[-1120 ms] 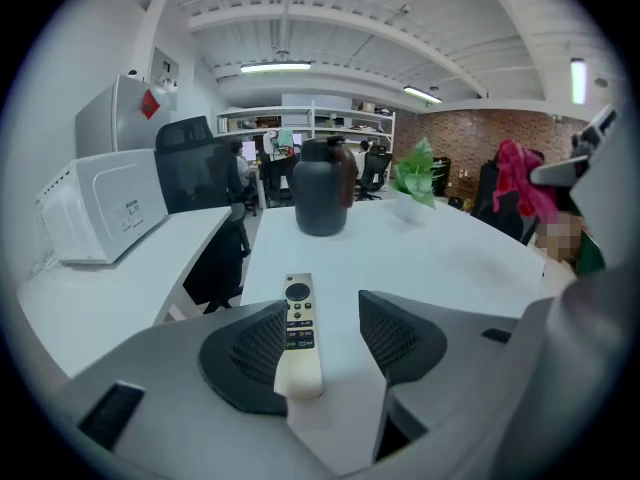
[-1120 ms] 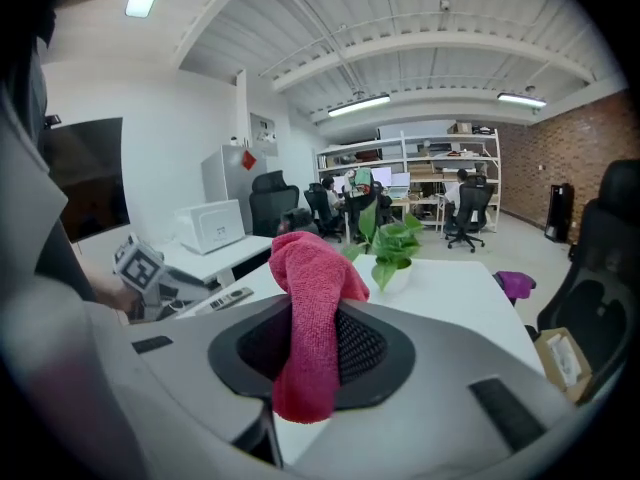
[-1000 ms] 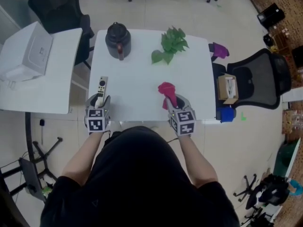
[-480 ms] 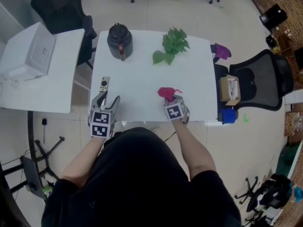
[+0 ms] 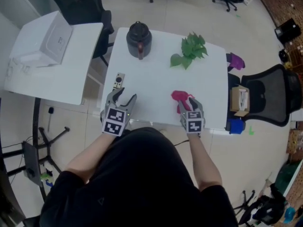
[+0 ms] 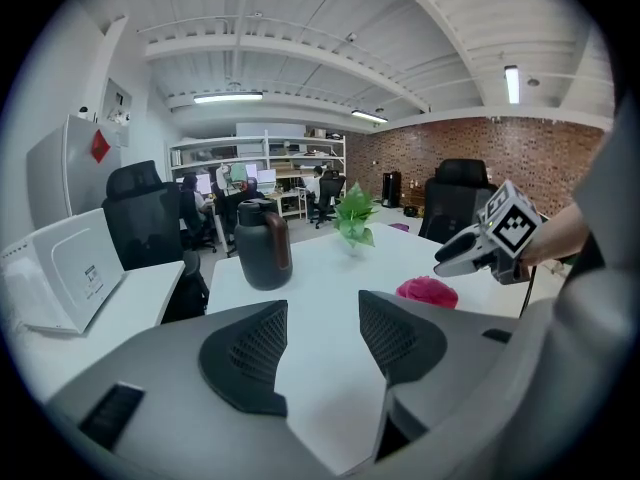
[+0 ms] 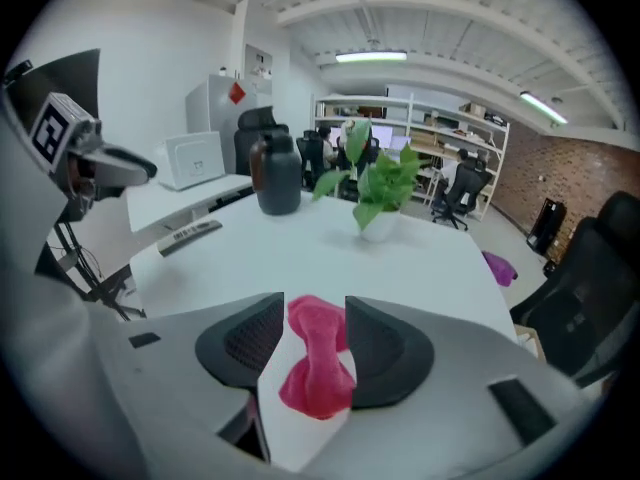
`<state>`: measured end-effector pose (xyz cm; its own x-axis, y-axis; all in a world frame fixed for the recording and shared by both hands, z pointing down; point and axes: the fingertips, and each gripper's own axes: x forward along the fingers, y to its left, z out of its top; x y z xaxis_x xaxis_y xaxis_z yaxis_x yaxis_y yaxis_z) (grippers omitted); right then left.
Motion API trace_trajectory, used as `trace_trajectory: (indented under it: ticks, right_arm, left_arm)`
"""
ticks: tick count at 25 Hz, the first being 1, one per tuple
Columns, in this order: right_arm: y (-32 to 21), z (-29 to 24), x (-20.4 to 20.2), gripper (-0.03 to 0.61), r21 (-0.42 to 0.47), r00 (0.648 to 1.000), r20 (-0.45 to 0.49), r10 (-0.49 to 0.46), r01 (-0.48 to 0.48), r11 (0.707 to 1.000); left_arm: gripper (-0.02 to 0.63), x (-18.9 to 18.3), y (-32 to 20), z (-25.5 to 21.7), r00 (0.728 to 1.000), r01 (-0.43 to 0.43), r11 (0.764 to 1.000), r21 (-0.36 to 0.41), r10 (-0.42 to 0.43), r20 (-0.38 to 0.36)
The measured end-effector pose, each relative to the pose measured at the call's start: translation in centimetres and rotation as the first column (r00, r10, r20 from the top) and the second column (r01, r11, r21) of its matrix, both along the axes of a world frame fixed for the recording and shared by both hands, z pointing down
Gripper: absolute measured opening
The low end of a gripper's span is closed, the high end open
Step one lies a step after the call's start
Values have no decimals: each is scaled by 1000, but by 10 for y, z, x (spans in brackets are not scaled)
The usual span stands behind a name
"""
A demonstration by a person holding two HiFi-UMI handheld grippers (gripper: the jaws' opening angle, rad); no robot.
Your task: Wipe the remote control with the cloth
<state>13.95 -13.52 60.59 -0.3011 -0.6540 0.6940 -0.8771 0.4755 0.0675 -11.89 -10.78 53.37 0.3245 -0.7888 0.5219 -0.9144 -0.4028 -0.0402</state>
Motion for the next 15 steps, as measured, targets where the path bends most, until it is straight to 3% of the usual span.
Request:
trace_trajectory:
  ticks: [4,7,10,15]
  right_arm:
    - [17,-76,-58,196,131,982,145,-123,104,986]
    - [31,-111,-96,195,169,950,237,-201,163,972]
    - [41,-134,-120,118,196,921,303,-246,192,962]
    - [45,-161,-136,47,245,898,336,-285,209,947]
  left_arm:
    - [229,13,3,-10,998,-47,999,5,47,-31]
    - [227,31,6,-25,993,-106,994,33,108,-41]
    - [206,47,10,-45,986,-163,983,82,166,-35]
    - [65,64,18,-77,968,-242,956,163,249,-24]
